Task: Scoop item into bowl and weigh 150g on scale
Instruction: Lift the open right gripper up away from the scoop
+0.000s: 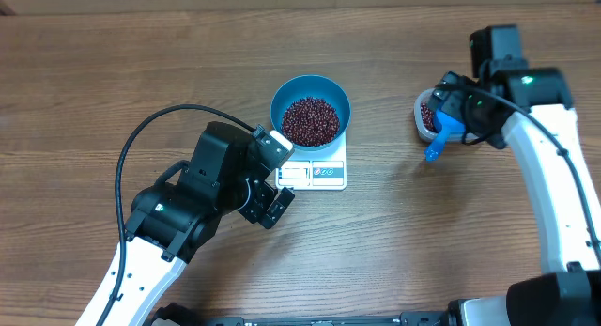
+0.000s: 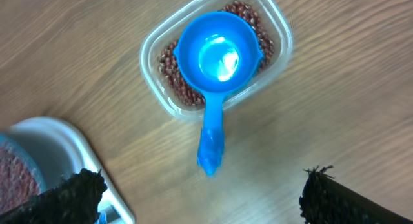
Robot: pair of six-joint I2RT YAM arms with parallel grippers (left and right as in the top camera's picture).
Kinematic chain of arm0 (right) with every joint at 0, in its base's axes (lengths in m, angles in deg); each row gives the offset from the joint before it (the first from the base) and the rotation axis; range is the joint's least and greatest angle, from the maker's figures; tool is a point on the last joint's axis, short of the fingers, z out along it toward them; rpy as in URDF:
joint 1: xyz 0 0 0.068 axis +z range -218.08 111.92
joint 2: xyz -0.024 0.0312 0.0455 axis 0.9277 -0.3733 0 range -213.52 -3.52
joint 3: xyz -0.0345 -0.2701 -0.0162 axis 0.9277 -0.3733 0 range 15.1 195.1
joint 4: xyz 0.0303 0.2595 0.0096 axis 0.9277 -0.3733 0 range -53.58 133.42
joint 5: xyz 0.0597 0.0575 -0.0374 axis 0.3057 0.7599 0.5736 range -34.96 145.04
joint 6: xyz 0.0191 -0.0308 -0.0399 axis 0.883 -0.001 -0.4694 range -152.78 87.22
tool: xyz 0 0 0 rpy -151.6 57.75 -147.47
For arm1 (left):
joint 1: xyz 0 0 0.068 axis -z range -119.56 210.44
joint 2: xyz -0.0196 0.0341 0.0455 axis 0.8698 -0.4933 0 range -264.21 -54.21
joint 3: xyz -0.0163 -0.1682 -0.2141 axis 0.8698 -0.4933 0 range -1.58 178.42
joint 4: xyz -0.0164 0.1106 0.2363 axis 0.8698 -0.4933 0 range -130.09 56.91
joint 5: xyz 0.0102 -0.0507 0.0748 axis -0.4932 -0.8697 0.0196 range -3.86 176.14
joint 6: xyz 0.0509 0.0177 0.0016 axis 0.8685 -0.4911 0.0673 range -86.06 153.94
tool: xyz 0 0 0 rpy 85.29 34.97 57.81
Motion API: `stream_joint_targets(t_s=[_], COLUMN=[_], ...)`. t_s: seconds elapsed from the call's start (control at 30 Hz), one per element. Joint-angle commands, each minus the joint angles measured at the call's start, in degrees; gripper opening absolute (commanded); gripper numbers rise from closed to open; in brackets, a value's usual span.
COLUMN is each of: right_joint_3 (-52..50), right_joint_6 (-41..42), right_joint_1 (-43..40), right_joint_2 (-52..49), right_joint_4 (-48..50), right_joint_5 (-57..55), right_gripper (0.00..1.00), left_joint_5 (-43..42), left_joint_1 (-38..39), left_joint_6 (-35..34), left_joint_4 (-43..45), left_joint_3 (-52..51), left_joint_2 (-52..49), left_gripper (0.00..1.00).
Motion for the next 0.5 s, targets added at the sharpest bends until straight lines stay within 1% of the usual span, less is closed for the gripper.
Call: stream_joint_targets(t_s=[0.0, 0.13, 0.2, 0.47], right_joint_3=[8.46, 15.67, 17.2, 17.31], right_joint_6=[-8.61, -8.59, -8.59, -8.55], right_joint_1=[-0.2, -0.2, -0.2, -0.2], right_joint_2=[1.75, 1.75, 1.75, 1.7], right_joint_4=[-6.6, -15.5, -17.51, -17.88], right_joint_5=[0.98, 0.96, 0.96, 0.98], right_gripper=[1.0, 1.0, 1.0, 1.0], left_joint_5=[-0.83, -0.81, -0.83, -0.81], left_joint_1=[-0.35, -0.35, -0.35, -0.35], left_joint_6=[0.66, 0.66, 0.66, 0.63], left_joint_4=[0.09, 0.11, 0.09, 0.11], left_joint_3=[0.87, 0.87, 0.87, 0.87], left_joint_2=[-0.22, -0.22, -0.22, -0.22], left_gripper=[1.0, 0.99, 1.0, 1.0])
